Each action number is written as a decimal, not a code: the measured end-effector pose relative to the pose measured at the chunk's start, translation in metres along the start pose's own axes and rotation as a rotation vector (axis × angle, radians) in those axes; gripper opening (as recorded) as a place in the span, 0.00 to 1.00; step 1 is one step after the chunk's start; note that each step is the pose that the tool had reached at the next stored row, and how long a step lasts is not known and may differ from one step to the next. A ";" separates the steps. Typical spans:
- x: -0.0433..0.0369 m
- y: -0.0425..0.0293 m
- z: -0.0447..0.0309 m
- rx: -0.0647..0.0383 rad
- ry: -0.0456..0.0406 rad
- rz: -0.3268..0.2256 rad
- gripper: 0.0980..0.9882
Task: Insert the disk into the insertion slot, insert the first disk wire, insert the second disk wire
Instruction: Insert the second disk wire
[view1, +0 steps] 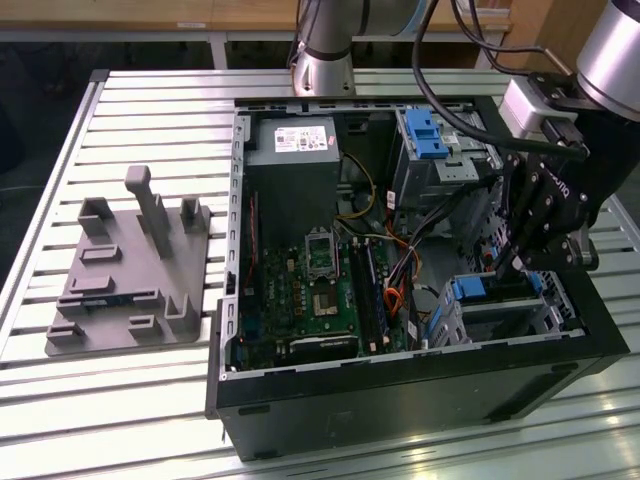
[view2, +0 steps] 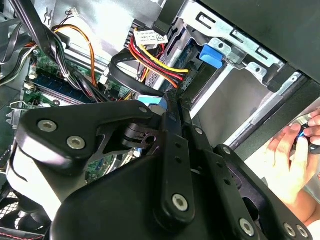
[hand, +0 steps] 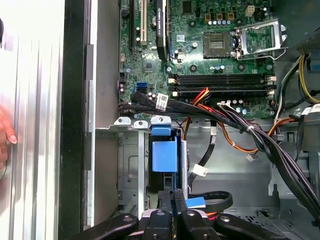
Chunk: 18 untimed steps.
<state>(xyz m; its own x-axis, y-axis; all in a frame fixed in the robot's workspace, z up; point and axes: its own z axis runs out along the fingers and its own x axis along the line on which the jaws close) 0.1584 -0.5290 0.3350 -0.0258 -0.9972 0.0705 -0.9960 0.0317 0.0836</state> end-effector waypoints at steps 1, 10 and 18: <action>0.0000 -0.0001 0.0003 0.000 0.0000 0.000 0.05; 0.0001 -0.0007 0.0018 0.000 0.0000 0.000 0.05; 0.0003 -0.0011 0.0053 0.000 0.0007 0.000 0.05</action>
<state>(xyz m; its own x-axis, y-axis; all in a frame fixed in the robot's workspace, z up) 0.1590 -0.5298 0.3296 -0.0259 -0.9971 0.0712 -0.9960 0.0318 0.0837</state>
